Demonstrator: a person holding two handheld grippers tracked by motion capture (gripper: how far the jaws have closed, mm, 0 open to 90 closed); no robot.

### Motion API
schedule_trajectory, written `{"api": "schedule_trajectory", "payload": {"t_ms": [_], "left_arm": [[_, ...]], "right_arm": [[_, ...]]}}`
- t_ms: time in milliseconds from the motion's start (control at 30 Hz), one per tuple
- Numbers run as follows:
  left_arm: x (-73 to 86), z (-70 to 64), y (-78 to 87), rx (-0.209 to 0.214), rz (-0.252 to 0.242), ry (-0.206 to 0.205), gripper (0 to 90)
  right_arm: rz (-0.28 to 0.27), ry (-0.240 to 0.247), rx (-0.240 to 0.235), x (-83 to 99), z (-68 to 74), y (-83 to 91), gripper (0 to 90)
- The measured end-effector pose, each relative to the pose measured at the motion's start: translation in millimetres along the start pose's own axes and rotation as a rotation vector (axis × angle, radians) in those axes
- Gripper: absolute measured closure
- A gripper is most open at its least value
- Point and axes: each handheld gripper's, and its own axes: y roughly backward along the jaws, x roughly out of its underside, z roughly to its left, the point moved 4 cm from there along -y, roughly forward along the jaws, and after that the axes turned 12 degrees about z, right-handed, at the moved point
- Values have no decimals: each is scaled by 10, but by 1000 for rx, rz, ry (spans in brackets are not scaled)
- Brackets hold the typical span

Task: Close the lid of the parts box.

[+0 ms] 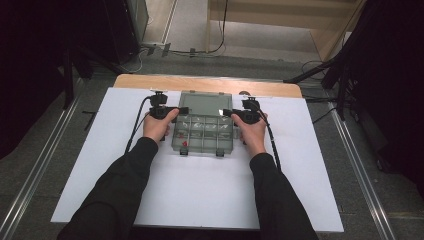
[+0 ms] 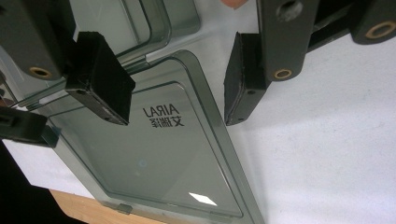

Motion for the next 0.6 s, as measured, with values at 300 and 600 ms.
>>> {"api": "schedule_trajectory", "payload": {"t_ms": [300, 600], "left_arm": [[-2, -6, -24, 0, -10, -1, 483], [-9, -24, 81, -33, -34, -96, 628]], "right_arm": [[16, -31, -58, -6, -18, -54, 482], [-62, 32, -6, -24, 11, 68, 645]]}}
